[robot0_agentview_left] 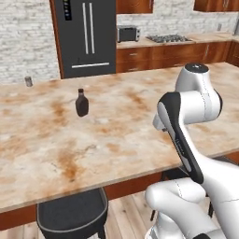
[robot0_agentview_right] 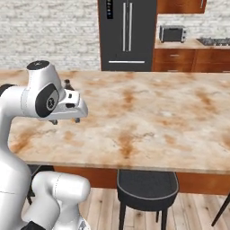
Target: Restock the canned food cabinet by taking the new fresh canned food from the counter and placing it in the cabinet. Then, take the old canned food from the cabinet and place it on the counter.
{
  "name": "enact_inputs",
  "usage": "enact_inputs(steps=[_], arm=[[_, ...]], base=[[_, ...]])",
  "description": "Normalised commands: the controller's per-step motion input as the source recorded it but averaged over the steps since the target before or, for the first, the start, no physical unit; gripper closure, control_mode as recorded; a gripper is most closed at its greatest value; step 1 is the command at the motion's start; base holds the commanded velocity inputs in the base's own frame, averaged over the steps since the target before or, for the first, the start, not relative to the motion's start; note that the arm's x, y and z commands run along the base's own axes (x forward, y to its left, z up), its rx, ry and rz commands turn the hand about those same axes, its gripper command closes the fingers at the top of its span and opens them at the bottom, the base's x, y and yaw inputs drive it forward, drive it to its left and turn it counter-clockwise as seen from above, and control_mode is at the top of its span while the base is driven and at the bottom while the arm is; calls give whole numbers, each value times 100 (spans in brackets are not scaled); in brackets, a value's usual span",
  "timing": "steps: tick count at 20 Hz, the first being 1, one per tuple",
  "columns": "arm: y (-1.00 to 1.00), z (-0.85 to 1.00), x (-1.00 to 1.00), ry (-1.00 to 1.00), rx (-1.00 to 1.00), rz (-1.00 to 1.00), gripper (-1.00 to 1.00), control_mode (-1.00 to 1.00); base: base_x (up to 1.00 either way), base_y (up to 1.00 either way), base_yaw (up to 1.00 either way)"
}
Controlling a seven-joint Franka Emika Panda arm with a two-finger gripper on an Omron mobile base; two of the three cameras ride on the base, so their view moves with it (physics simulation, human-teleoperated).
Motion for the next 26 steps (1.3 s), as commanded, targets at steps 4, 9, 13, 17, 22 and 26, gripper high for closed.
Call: enact_inputs(steps=[4,9,13,17,22,26], arm=[[0,0,0,0,0,0,-100,100],[0,0,0,0,0,0,-100,100],[0,0,0,0,0,0,-100,100],[0,0,0,0,0,0,-100,100],[0,0,0,0,0,0,-100,100],[0,0,0,0,0,0,-100,100]], base=[[-32,41,58],[6,-57,6],[28,-83,0],[6,-65,0],[13,-92,-5],[27,-100,-26]])
